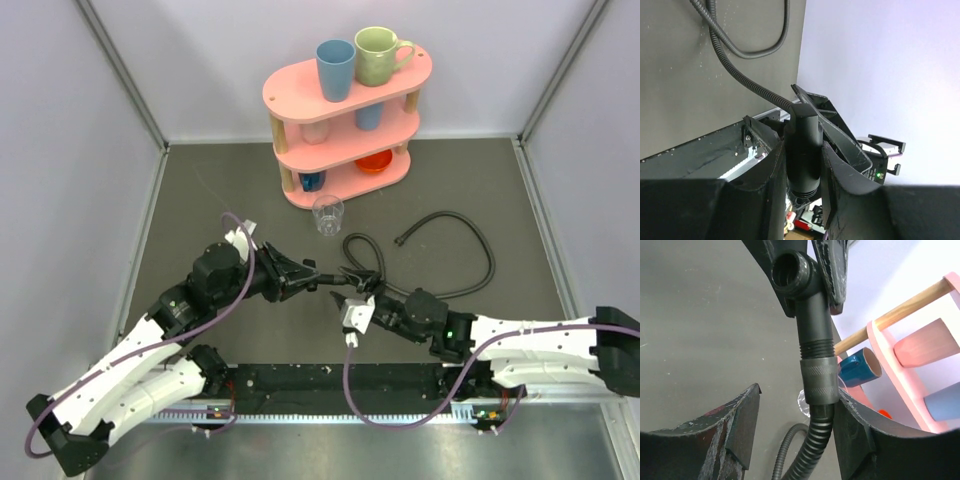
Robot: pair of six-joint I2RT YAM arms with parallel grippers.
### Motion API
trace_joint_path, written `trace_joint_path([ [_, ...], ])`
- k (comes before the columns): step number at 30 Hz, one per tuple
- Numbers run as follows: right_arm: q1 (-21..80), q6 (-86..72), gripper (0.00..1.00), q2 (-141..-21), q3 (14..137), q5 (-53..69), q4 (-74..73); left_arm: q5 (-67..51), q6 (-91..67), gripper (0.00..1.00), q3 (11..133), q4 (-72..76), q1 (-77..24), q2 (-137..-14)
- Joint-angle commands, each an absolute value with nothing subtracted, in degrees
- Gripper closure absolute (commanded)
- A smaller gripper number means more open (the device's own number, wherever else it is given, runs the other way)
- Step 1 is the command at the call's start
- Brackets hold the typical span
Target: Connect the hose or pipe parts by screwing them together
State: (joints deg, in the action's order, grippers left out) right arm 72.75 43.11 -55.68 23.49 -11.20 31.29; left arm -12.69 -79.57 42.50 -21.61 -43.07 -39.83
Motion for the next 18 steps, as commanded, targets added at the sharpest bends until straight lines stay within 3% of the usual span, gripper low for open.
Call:
trace_joint_path([
  [1,75.41,48.59,0.45,-58.0,26.9,-15.9,37.87,-11.87,-85.96,1.0,42.89,-20.47,-43.24,-38.23],
  [8,76.73,50.71,0.57,-61.17,27.51,-16.96,41.31,-12.65,-88.15,1.0,41.75,-20.57,-43.16,-38.15],
  [10,77.08,51.24,0.65,-62.22,28.12,-16.87,41.22,-13.62,-88.86,1.0,41.22,-19.6,-43.24,-38.06],
  [11,77.6,51.5,0.78,-62.66,28.3,-17.05,41.22,-13.97,-89.21,1.0,41.22,-19.25,-43.16,-38.06],
  [14,77.87,51.51,1.0,-63.28,29.35,-16.01,39.82,-14.94,-88.34,1.0,41.4,-18.99,-43.15,-38.41],
  [18,77.61,47.12,1.0,-61.97,32.77,-12.05,33.16,-16.43,-82.72,1.0,42.36,-19.77,-43.24,-40.51],
])
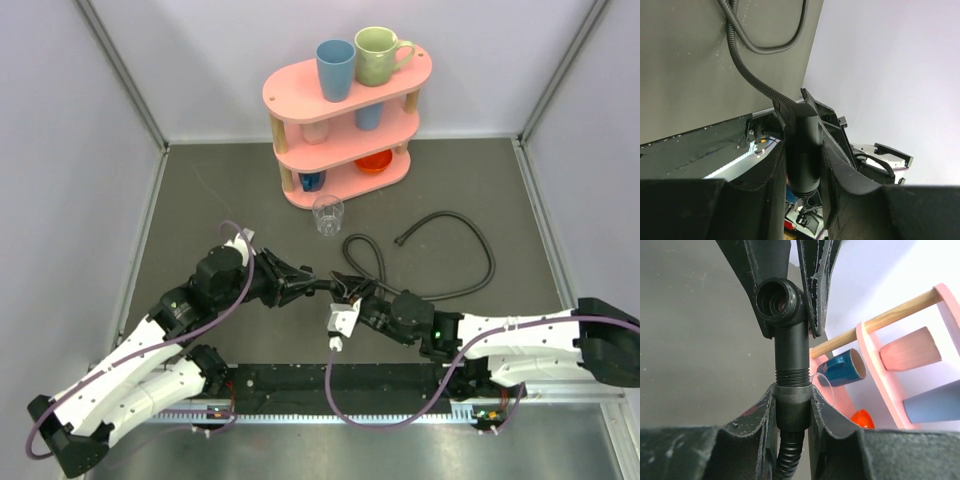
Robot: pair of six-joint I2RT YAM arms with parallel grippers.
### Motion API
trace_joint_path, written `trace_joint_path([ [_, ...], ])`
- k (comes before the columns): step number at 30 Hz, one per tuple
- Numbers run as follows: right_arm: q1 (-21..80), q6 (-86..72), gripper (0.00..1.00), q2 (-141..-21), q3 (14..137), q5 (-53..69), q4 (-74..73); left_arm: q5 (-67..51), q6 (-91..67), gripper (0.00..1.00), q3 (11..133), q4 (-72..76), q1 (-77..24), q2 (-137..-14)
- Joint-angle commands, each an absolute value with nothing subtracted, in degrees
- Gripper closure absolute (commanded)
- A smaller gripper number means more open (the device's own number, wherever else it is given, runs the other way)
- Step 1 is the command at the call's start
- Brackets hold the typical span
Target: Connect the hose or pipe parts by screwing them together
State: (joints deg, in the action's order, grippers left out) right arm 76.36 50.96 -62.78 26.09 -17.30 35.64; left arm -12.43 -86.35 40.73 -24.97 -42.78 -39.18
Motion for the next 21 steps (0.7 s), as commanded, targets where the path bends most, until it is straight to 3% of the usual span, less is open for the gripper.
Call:
trace_joint_path([
  [1,77.35,46.33,1.0,-61.44,33.57,-11.34,31.48,-16.61,-80.79,1.0,42.62,-20.38,-43.16,-42.0],
  [9,71.28,40.34,1.0,-58.01,39.72,3.69,15.67,-19.94,-60.04,1.0,45.44,-22.59,-43.24,-47.63],
  [21,64.69,37.35,1.0,-59.85,42.97,16.17,10.46,-32.78,-38.86,1.0,47.28,-17.23,-43.33,-53.0],
])
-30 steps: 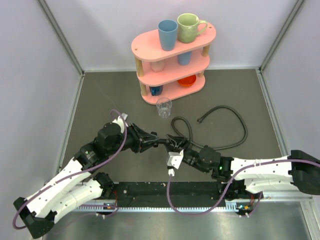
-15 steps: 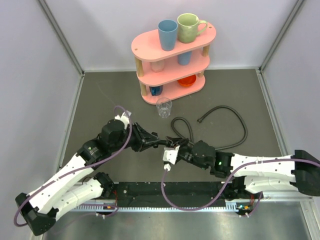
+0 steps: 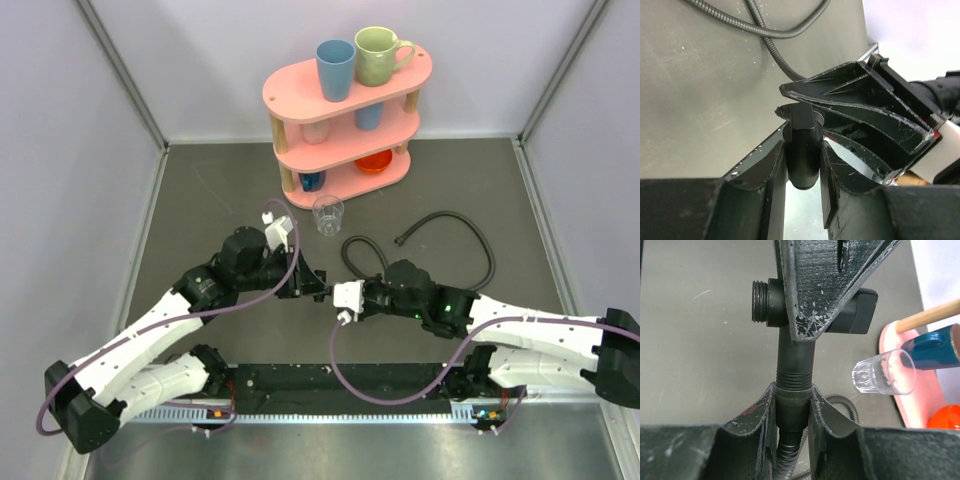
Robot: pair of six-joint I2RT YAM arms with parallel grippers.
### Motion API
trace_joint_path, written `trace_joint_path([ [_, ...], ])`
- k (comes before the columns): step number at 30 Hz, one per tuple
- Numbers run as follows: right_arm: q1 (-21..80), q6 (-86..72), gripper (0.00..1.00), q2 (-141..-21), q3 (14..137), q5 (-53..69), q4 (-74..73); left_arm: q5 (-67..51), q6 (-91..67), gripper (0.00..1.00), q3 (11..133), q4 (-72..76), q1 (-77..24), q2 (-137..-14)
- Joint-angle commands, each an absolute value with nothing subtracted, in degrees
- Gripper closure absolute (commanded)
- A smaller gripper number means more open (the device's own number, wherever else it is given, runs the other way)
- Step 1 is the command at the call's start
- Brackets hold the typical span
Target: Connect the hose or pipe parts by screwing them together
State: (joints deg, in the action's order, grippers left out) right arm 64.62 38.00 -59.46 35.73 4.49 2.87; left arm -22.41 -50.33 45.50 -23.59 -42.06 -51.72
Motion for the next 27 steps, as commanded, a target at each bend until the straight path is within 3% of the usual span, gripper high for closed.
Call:
trace_joint_path([
  [1,64.34,37.35,1.0,-60.03,43.33,17.39,9.41,-32.87,-36.5,1.0,47.46,-17.23,-43.24,-53.0],
  [14,58.71,27.17,1.0,-63.01,44.99,28.12,12.13,-29.88,-20.58,1.0,37.1,-2.38,-43.42,-42.28],
  [27,53.88,17.76,1.0,-68.81,48.87,39.63,9.49,-38.06,3.85,1.0,37.35,-7.73,-44.65,-43.07],
])
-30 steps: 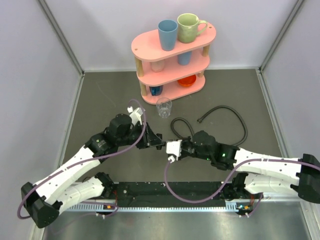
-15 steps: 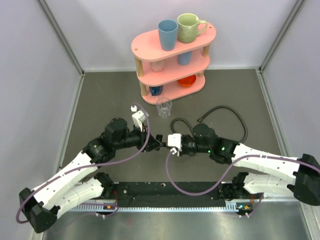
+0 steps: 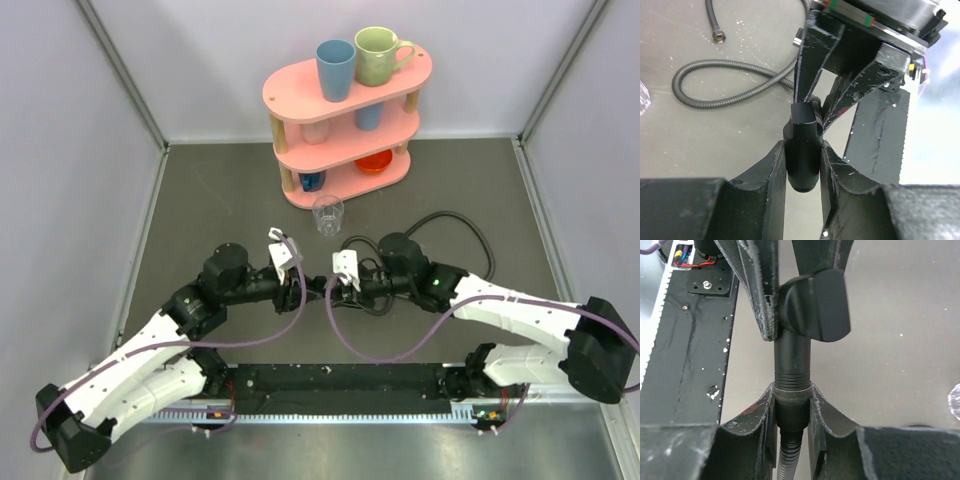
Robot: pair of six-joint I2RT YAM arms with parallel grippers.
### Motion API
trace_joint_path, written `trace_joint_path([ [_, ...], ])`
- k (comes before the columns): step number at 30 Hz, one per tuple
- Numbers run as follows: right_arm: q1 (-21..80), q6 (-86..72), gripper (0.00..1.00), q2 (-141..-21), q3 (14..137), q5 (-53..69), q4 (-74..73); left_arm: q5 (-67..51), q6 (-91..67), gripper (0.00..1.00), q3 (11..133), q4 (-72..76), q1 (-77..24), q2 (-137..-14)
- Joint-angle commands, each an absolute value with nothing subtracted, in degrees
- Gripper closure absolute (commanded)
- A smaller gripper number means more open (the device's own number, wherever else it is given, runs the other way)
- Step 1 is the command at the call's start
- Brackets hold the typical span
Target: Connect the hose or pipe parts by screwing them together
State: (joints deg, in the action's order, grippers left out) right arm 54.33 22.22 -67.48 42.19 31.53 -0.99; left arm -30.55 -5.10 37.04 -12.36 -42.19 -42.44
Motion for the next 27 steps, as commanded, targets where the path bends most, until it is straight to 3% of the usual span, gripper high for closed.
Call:
trace_joint_path([
  [1,53.62,17.41,1.0,-69.34,48.87,39.64,9.58,-38.14,6.48,1.0,37.01,-7.91,-45.0,-43.07],
  [10,49.75,11.78,1.0,-70.84,49.13,44.39,12.04,-42.36,13.36,1.0,34.28,-6.5,-45.79,-43.59],
  [14,49.39,11.16,1.0,-69.27,46.77,38.95,13.18,-36.23,9.95,1.0,34.71,-5.89,-45.7,-42.72],
  [15,49.48,11.51,0.83,-68.47,45.8,36.41,15.18,-33.77,4.36,1.0,35.15,-5.71,-45.7,-42.63],
  [20,49.48,14.14,0.51,-62.33,36.67,30.51,20.21,-18.39,-14.73,1.0,37.44,-4.31,-45.7,-41.31],
  [21,49.48,15.02,0.4,-60.23,35.61,28.32,20.48,-16.19,-22.42,1.0,37.79,-4.57,-45.7,-41.31],
  [27,52.2,23.63,0.3,-53.54,25.59,16.46,28.82,-8.88,-49.6,1.0,44.2,-14.47,-45.7,-43.94],
])
